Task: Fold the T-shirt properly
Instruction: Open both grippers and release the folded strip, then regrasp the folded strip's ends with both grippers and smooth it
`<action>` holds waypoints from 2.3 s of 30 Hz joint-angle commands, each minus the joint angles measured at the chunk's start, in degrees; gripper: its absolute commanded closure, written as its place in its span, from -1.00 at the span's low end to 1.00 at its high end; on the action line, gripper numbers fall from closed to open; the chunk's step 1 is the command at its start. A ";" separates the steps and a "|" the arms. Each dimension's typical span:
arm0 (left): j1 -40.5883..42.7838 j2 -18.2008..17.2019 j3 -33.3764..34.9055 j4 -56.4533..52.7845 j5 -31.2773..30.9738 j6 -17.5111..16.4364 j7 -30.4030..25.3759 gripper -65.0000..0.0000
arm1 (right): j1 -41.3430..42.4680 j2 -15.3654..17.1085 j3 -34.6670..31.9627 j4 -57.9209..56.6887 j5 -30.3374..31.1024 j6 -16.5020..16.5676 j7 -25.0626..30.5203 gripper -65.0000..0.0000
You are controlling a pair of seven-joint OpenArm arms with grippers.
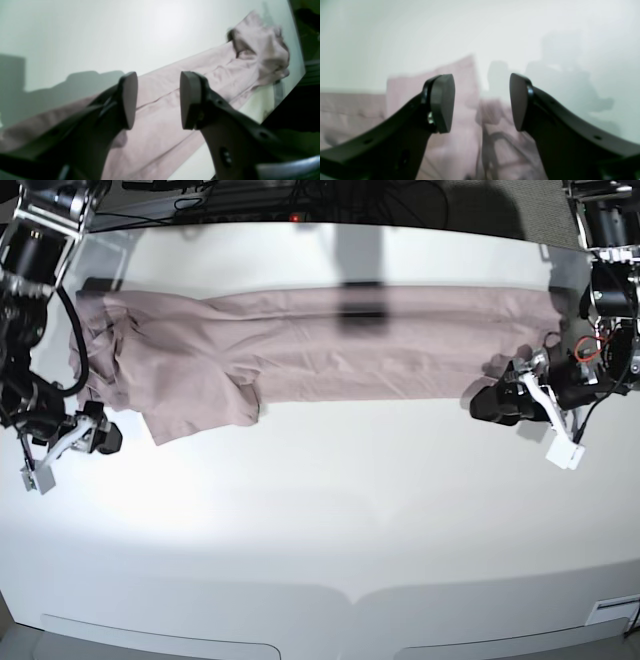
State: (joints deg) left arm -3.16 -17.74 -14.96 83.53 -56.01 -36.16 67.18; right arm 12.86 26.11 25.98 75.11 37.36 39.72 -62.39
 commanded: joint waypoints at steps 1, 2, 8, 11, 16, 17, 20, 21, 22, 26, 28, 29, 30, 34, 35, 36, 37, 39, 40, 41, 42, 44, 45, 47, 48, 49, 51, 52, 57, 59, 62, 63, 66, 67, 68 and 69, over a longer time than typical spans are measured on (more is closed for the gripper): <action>-0.83 -0.35 -0.33 1.03 -1.29 -0.35 -0.98 0.17 | 2.95 1.03 -0.59 -1.88 0.00 0.28 -0.24 -0.08; -0.81 -0.17 -0.31 1.03 -1.29 -0.48 -0.81 0.17 | 4.76 1.05 -1.46 -4.90 -0.20 0.28 -0.96 -0.08; -0.81 -0.11 -0.33 1.03 -1.22 -0.50 -0.74 0.17 | 11.93 1.03 -8.26 -18.82 -0.13 0.28 -1.07 -0.08; -0.81 -0.09 -0.33 1.03 -1.20 -0.50 -0.74 0.17 | 13.84 1.03 -11.72 -23.10 -0.13 0.28 -1.14 -0.07; -0.81 -0.11 -0.33 1.03 -1.09 -0.50 -0.76 0.17 | 14.12 1.05 -14.53 -24.35 -0.07 0.28 -4.74 0.49; -0.81 -0.11 -0.33 1.03 -1.09 -0.50 -0.74 0.17 | 14.14 1.07 -14.53 -24.35 0.31 0.28 -5.55 0.57; -0.83 -0.26 -0.33 1.03 -1.09 -0.50 -0.72 0.17 | 14.14 1.20 -14.53 -24.35 1.22 0.28 -5.84 0.65; -0.81 -0.24 -0.33 1.03 -1.09 -0.50 -0.70 0.17 | 14.14 1.20 -14.53 -24.35 1.22 0.28 -5.86 0.77; -0.81 -0.22 -0.33 1.03 -1.09 -0.50 -0.59 0.17 | 14.14 1.20 -14.53 -24.35 1.22 0.28 -5.86 0.96; -0.79 -0.24 -0.33 1.03 -1.07 -0.50 -0.48 0.17 | 14.14 1.20 -14.53 -24.28 2.51 0.28 -5.79 1.00; -0.81 -0.24 -0.33 1.03 -1.09 -0.50 0.15 0.17 | 14.14 1.18 -14.53 -24.24 5.22 0.28 -6.10 1.00; -0.81 -0.24 -0.33 1.03 -1.07 -0.50 0.44 0.17 | 14.14 1.20 -14.53 -24.24 6.64 0.28 -6.60 1.00; -0.81 -0.24 -0.33 1.03 -1.07 -0.50 0.55 0.17 | 14.14 1.20 -14.53 -24.24 8.02 0.28 -7.50 1.00; -0.81 -0.24 -0.33 1.03 -1.09 -0.50 0.50 0.17 | 14.10 1.20 -14.53 -24.24 13.57 0.28 -14.38 1.00; -0.81 -0.24 -0.33 1.03 -1.09 -0.50 0.50 0.17 | 14.10 1.20 -14.53 -24.22 15.30 0.28 -16.72 1.00; -0.81 -0.24 -0.33 1.03 -1.09 -0.50 0.50 0.17 | 14.08 1.20 -14.53 -24.22 17.33 0.28 -17.61 1.00; -0.81 -0.24 -0.33 1.03 -1.09 -0.50 0.50 0.17 | 13.97 1.29 -14.53 -24.22 19.61 0.28 -17.61 1.00; -0.81 -0.24 -0.33 1.03 -1.09 -0.50 0.48 0.17 | 13.94 1.53 -14.53 -24.22 24.70 0.28 -17.61 1.00; -0.81 -0.24 -0.33 1.03 -1.07 -0.50 0.48 0.17 | 13.94 1.64 -14.53 -24.17 26.99 0.28 -17.61 1.00; -0.81 -0.24 -0.33 1.03 -1.07 -0.50 0.48 0.17 | 13.94 1.70 -14.53 -23.96 29.46 0.28 -17.61 1.00; -0.79 -0.24 -0.33 1.03 -1.07 -0.50 0.48 0.17 | 13.88 1.90 -14.53 -23.71 32.11 0.28 -17.61 1.00; -0.81 -0.24 -0.33 1.03 -1.05 -0.50 0.48 0.17 | 13.40 2.51 -14.53 -23.04 34.01 0.28 -17.61 1.00; -0.81 -0.24 -0.33 1.03 -1.07 -0.50 0.50 0.17 | 13.05 2.84 -14.53 -22.69 33.99 0.28 -17.61 1.00; -0.79 -0.24 -0.33 1.03 -1.07 -0.50 0.52 0.17 | 12.04 3.61 -14.53 -22.12 33.99 0.28 -17.61 1.00; -0.81 -0.24 -0.33 1.03 -1.07 -0.50 0.50 0.17 | 11.37 4.02 -14.53 -21.94 34.03 0.28 -17.61 1.00; -0.81 -0.24 -0.33 1.03 -1.07 -0.50 0.48 0.17 | 10.58 4.39 -14.53 -21.79 34.29 0.28 -17.61 1.00; -0.81 -0.24 -0.33 1.03 -1.07 -0.50 0.44 0.18 | 8.55 4.85 -14.53 -21.16 35.65 0.28 -17.61 1.00; -0.81 -0.24 -0.33 1.03 -1.07 -0.52 0.20 0.19 | 7.26 4.98 -14.53 -20.39 36.74 0.28 -17.61 1.00; -0.81 -0.24 -0.33 1.03 -1.05 -0.52 -1.27 0.19 | -1.18 5.01 -14.53 -10.40 43.23 0.28 -17.61 1.00; -0.79 -0.24 -0.33 1.03 -1.05 -0.52 -1.22 0.19 | -4.70 5.01 -14.49 -4.55 44.70 0.28 -17.61 1.00; -0.81 -0.24 -0.33 1.03 -1.07 -0.50 -1.22 0.19 | -9.38 5.01 -14.29 2.64 44.74 0.28 -17.61 1.00; -0.79 -0.24 -0.33 1.03 -1.05 -0.52 -1.20 0.19 | -10.64 4.98 -14.32 4.39 44.72 0.28 -17.61 1.00; -0.79 -0.24 -0.33 1.03 -1.05 -0.52 -0.81 0.19 | -14.40 5.01 -14.29 7.78 44.72 0.28 -17.61 1.00; -0.79 -0.24 -0.33 1.03 -1.05 -0.52 -0.81 0.19 | -15.54 4.98 -14.29 8.44 44.72 0.28 -17.61 1.00; -0.76 -0.24 -0.33 1.03 -1.05 -0.52 -0.81 0.19 | -16.59 4.98 -14.29 8.85 44.72 0.28 -17.61 1.00; -0.76 -0.24 -0.33 1.03 -1.05 -0.52 -0.81 0.19 | -17.46 5.01 -14.29 9.07 44.72 0.28 -17.61 1.00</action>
State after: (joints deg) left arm -3.01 -17.15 -14.96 83.53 -55.72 -36.38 67.24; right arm -5.32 30.04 11.20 83.13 80.60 39.77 -80.31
